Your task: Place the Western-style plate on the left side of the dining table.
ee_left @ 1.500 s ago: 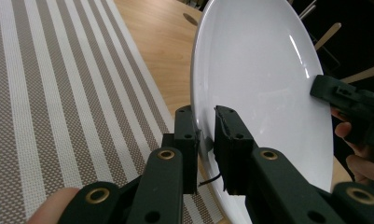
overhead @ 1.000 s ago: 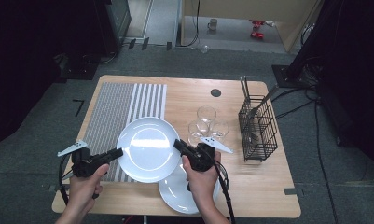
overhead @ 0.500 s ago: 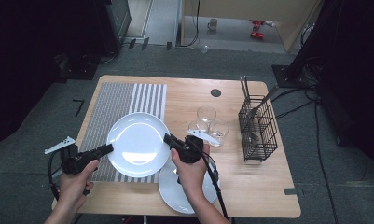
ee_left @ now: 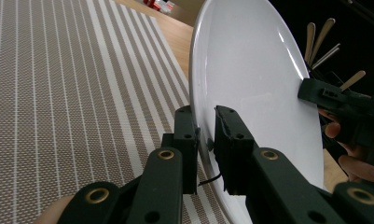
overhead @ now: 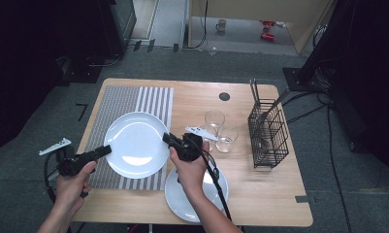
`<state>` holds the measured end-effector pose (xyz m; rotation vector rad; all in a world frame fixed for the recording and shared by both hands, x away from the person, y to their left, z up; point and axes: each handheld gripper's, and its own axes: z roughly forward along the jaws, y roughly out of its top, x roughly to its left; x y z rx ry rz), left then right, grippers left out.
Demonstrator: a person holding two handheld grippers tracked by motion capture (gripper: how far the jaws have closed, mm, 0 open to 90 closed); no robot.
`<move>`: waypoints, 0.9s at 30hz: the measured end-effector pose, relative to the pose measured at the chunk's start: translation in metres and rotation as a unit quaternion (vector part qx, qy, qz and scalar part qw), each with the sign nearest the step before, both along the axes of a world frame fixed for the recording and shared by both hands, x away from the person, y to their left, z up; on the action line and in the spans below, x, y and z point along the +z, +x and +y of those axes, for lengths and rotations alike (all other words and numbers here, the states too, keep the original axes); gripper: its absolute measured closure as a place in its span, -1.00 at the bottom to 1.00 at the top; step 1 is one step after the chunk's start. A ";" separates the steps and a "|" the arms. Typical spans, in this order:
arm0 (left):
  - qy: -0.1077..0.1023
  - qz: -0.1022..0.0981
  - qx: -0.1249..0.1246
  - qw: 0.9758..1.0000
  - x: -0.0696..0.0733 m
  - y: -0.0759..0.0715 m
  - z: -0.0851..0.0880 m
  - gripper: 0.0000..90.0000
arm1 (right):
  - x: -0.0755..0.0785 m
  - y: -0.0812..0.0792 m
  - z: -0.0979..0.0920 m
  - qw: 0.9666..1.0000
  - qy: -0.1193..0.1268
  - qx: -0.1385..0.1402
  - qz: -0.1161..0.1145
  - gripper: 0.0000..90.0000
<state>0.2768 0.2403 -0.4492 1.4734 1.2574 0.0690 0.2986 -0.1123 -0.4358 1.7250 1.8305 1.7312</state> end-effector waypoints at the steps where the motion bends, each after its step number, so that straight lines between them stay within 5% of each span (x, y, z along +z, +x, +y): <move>1: 0.000 0.000 0.002 1.000 0.000 0.000 0.001 0.79 | 0.000 0.000 0.000 1.000 0.000 0.000 0.000 0.80; 27: -0.002 0.007 0.018 1.000 -0.006 0.024 0.019 0.79 | -0.006 0.035 0.024 1.000 -0.013 0.011 0.025 0.76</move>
